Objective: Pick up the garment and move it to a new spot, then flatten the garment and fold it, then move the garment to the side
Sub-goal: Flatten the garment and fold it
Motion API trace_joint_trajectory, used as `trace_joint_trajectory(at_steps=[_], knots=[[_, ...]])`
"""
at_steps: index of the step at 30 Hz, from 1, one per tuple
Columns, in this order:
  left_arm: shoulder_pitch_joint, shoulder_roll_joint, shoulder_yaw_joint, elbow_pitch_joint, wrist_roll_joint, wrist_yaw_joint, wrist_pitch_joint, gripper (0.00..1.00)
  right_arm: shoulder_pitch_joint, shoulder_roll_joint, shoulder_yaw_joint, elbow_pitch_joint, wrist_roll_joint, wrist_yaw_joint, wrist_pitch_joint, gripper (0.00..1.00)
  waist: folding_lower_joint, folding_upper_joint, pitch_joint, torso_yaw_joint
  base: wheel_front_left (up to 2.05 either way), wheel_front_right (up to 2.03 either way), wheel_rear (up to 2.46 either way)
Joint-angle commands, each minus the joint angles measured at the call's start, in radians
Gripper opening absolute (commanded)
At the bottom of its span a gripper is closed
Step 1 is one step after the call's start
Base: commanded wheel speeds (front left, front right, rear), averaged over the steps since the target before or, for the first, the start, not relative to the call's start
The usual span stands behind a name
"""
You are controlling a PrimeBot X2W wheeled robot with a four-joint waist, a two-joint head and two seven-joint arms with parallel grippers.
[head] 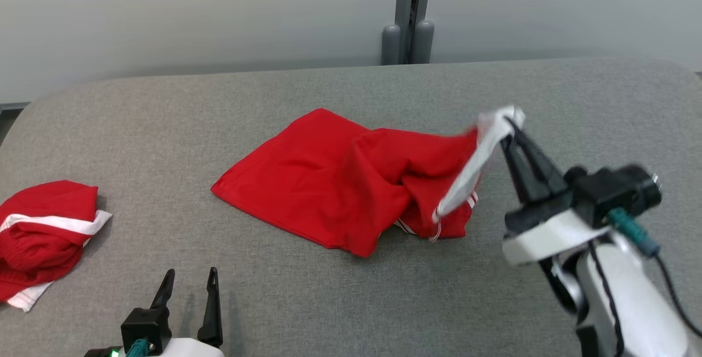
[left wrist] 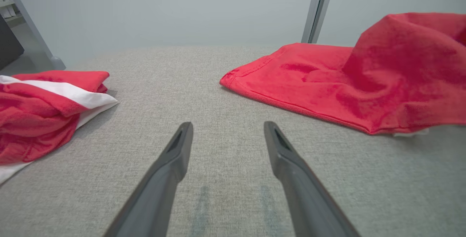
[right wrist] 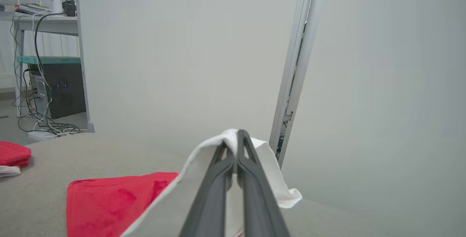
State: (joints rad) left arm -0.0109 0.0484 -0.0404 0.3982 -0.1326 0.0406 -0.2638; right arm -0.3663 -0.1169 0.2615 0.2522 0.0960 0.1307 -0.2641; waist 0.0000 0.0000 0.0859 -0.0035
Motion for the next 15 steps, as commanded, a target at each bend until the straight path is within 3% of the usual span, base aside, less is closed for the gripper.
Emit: trace_joint_trajectory(at_steps=[1,15], knots=[[-0.014,0.004,0.0,0.0,-0.001,-0.003,-0.001,1.0,-0.019,-0.009,-0.004,-0.009,-0.001,0.0,0.0,0.0,0.0,0.0,-0.007,-0.006,0.0,0.0,0.0],[-0.014,0.004,-0.038,0.018,-0.009,0.001,-0.001,1.0,-0.274,-0.146,-0.132,0.012,-0.025,0.0,0.0,0.0,0.0,0.0,0.005,0.013,0.0,0.0,0.0]])
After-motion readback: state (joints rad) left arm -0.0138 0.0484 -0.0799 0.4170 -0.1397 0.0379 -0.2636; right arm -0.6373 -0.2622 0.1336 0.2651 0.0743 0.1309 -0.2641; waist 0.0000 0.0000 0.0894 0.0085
